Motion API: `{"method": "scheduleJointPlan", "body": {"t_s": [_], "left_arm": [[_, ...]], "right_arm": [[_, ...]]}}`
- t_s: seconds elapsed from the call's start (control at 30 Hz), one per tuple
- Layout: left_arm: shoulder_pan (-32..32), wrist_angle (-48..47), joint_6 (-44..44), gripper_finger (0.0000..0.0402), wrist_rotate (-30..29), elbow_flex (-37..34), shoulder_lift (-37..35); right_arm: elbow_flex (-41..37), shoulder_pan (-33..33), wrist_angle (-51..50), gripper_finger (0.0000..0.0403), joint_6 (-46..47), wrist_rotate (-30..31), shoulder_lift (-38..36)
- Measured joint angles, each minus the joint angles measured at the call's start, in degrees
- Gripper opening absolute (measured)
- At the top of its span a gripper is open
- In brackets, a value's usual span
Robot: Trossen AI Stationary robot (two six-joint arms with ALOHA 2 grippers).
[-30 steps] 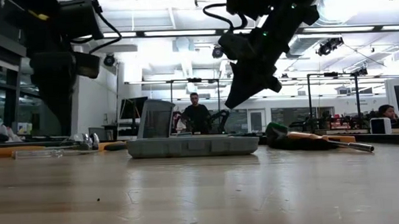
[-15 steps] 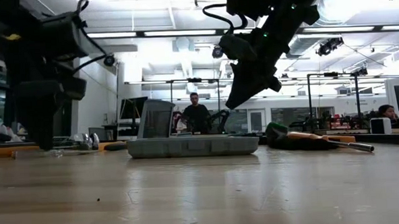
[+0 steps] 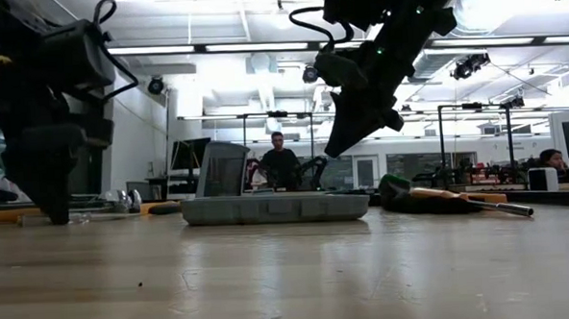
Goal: Prefit tool cases
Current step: Put the transparent flat screwdriver into the gray toolbox
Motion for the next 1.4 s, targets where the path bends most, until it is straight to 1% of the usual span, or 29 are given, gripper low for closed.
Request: {"method": "scheduleJointPlan", "body": {"t_s": [0.03,0.23,0.57,0.77,0.93,1.03,1.17,1.27,1.4], "left_arm": [[-0.13,0.15,-0.17,0.0022,0.04,0.0,0.0],[-0.17,1.91,-1.44,0.0023,0.84,0.1,0.1],[-0.26,2.27,1.19,0.0021,1.81,5.04,0.15],[-0.22,2.53,3.17,0.0021,1.05,8.27,0.07],[-0.15,5.08,4.64,0.0019,-0.11,10.05,0.03],[-0.12,4.87,4.67,0.0019,-1.0,9.99,0.04],[0.05,4.4,4.74,0.0017,-2.08,8.65,0.04],[0.95,4.3,4.69,0.0002,-2.16,7.19,0.04],[2.4,3.14,4.79,0.0005,-2.19,6.58,0.03]], "right_arm": [[0.0,0.0,-0.01,0.0,0.2,0.02,0.0],[0.0,0.0,-0.02,0.0,0.52,0.16,0.0],[-0.02,0.01,-0.19,0.0,1.0,0.18,-0.21],[-0.02,0.02,0.17,0.0,1.0,1.55,-2.82],[-0.02,-0.38,-0.93,0.0,0.22,3.76,-6.43],[-0.02,-1.19,-5.96,0.0,0.93,4.61,-7.7],[-0.02,-1.95,-16.52,0.0,3.34,6.26,-7.58],[-0.04,-2.28,-23.19,0.0,4.12,7.52,-6.73],[-0.04,-2.29,-27.95,0.0,5.33,9.52,-6.68]]}}
